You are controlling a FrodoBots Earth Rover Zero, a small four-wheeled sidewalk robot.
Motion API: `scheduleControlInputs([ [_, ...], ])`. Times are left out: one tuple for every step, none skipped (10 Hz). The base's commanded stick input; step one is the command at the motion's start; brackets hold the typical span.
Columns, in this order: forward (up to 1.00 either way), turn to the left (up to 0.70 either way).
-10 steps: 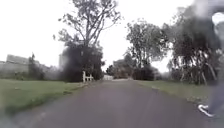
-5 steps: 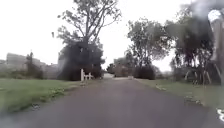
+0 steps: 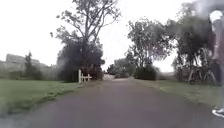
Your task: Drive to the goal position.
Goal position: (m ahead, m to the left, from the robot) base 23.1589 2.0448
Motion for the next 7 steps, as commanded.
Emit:
scheduleControlInputs([
  [0.85,0.0],
  [0.85,0.0],
  [0.85,0.0],
  [0.85,0.0],
  [0.85,0.0],
  [0.85,0.0],
  [0.85,0.0],
])
